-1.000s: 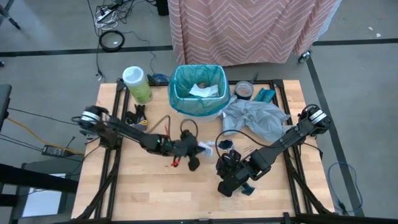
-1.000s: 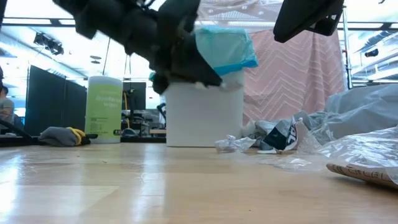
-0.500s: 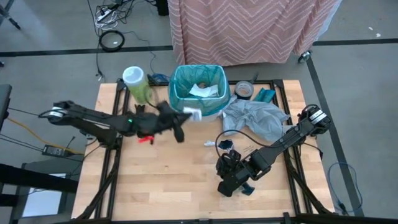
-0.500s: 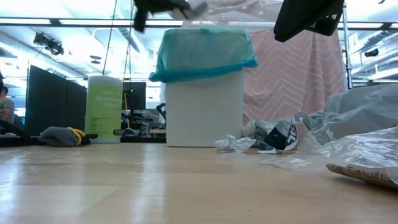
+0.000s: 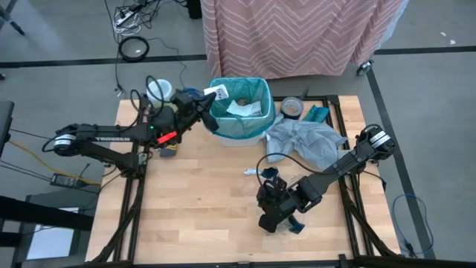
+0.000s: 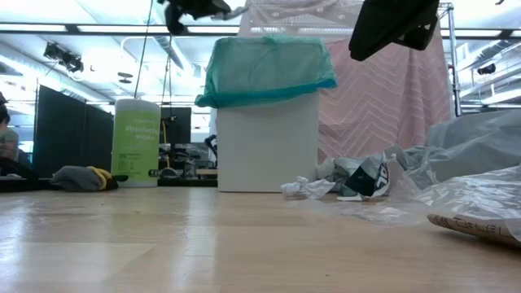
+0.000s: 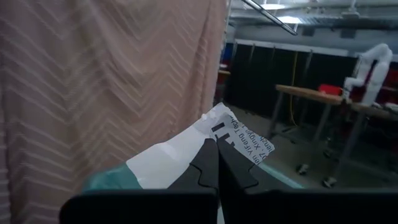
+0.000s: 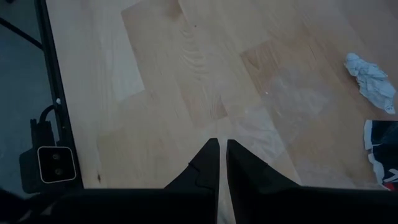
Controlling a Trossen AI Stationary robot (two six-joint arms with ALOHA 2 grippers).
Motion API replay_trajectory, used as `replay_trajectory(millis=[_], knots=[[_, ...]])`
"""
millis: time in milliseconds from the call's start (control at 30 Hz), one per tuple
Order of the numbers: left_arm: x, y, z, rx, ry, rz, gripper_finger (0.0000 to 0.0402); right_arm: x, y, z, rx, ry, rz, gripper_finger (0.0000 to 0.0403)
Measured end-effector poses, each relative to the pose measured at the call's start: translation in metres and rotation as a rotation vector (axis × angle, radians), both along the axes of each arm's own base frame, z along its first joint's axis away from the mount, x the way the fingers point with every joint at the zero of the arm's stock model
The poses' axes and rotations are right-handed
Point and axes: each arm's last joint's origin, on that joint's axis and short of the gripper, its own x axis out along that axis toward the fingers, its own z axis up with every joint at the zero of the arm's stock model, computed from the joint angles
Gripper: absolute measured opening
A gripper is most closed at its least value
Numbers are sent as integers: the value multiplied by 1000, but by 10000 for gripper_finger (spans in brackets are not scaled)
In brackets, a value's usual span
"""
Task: Place trash/remove bag and relplace
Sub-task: Put the white paper into the trash bin
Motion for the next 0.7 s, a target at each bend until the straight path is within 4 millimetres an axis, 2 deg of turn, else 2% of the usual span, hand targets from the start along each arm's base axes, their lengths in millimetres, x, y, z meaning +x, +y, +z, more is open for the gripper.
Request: replay_trajectory(millis=[167, 367, 533, 700], knots=[[14, 13, -15, -2, 64, -73, 3, 0, 0, 0, 12, 8, 7, 20], [24, 17, -33, -38, 160, -147, 4, 0, 1, 0, 30, 1, -9, 20], [26, 15, -35, -37, 180, -220, 14, 4, 4, 4, 88, -50, -28, 20], [29, 14, -26, -31, 203, -281, 53, 9, 9, 8, 156, -116, -20, 20]])
